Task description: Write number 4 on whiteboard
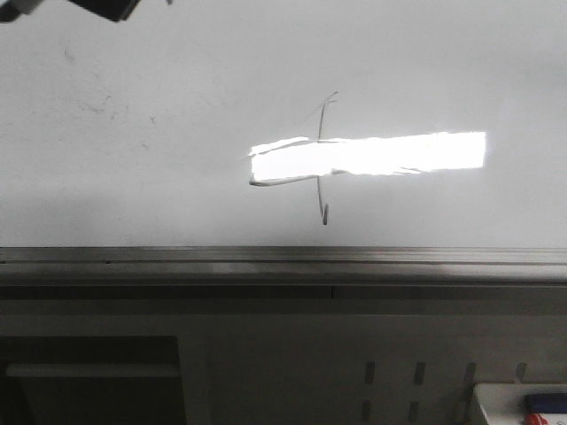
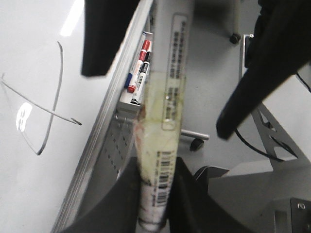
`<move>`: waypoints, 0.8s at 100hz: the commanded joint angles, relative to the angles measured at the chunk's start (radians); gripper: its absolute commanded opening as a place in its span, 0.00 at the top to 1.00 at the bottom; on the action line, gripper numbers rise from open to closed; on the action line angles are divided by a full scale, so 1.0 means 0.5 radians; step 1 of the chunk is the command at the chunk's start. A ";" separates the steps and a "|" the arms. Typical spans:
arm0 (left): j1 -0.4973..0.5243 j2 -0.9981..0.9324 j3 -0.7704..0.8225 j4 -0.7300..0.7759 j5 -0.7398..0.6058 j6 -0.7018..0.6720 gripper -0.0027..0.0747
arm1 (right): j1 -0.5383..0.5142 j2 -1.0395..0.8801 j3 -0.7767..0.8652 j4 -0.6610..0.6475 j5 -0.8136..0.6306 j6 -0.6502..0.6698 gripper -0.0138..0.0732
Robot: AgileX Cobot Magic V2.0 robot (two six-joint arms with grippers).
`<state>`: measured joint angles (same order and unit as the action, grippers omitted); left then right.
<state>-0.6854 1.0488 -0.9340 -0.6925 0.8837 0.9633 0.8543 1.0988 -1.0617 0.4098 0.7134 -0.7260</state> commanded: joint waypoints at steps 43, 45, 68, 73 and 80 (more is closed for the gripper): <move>-0.001 0.016 0.504 -0.973 -1.376 -0.023 0.99 | -0.660 -0.502 0.011 0.014 0.006 0.099 0.66; -0.001 0.030 0.504 -0.989 -1.415 -0.023 0.99 | -0.674 -0.520 0.030 0.014 -0.001 0.112 0.71; -0.001 0.246 0.504 -1.205 -1.638 -0.023 0.99 | -0.708 -0.665 0.323 0.014 -0.269 0.195 0.90; -0.001 0.298 0.504 -1.211 -1.661 -0.023 0.99 | -0.708 -0.670 0.365 0.017 -0.310 0.195 0.90; -0.001 0.357 0.504 -1.226 -1.728 -0.023 0.99 | -0.708 -0.670 0.408 0.037 -0.333 0.195 0.90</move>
<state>-0.6854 1.2138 -0.6569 -1.2754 0.0789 0.9611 0.5099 0.7710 -0.8531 0.4014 0.6455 -0.6347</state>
